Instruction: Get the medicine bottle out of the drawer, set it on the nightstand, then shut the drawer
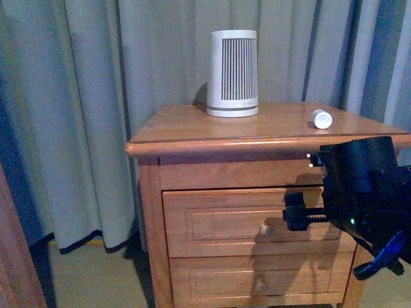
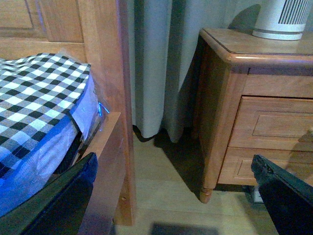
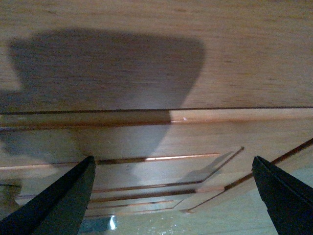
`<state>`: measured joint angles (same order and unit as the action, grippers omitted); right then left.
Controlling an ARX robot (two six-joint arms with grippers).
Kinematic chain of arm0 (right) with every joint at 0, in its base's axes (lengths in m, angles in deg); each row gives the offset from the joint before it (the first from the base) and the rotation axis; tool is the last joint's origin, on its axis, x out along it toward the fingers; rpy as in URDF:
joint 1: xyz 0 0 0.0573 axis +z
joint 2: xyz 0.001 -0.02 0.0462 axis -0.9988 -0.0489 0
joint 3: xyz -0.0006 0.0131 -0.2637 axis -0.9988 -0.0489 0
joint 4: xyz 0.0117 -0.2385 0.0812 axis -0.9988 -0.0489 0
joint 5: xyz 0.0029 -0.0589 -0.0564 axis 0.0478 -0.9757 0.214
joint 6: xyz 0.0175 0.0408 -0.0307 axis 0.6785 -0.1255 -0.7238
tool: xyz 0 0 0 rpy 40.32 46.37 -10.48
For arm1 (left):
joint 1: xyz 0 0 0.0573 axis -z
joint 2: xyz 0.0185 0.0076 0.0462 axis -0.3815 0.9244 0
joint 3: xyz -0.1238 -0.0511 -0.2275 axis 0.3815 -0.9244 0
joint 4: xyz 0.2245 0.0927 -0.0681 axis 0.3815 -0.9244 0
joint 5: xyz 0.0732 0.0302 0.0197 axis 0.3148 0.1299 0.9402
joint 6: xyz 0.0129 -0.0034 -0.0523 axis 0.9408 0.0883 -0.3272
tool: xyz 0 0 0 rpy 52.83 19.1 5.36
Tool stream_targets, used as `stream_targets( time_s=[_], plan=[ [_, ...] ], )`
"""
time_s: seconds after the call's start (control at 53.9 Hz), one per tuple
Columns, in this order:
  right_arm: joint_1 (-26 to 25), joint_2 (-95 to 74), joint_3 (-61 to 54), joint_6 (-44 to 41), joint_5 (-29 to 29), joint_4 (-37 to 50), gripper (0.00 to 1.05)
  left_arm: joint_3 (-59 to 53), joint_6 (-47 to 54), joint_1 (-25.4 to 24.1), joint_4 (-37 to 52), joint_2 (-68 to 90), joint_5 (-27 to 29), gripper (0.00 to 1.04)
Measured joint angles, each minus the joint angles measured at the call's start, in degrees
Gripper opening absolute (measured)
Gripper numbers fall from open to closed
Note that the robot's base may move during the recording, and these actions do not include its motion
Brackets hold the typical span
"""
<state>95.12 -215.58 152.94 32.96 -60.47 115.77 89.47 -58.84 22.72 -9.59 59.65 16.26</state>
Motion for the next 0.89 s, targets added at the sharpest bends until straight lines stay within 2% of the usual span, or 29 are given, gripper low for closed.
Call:
stream_targets(
  time_s=[0.297, 0.483, 0.576, 0.706, 0.891],
  plan=[
    [-0.5, 1.5, -1.8, 1.8, 1.6, -0.4, 0.98, 0.0, 0.0, 0.0, 0.0, 0.0, 0.0, 0.98],
    [-0.5, 13.9, -13.3, 6.6, -0.7, -1.4, 0.98, 0.0, 0.0, 0.0, 0.0, 0.0, 0.0, 0.98],
    [-1.3, 23.4, -20.3, 8.1, -1.4, -3.3, 0.98, 0.0, 0.0, 0.0, 0.0, 0.0, 0.0, 0.98],
    [-6.1, 46.7, -34.3, 9.3, -1.6, -11.6, 0.98, 0.0, 0.0, 0.0, 0.0, 0.0, 0.0, 0.98],
    [-9.3, 73.7, -45.5, 6.3, 4.0, -18.1, 0.98, 0.0, 0.0, 0.0, 0.0, 0.0, 0.0, 0.98]
  ],
)
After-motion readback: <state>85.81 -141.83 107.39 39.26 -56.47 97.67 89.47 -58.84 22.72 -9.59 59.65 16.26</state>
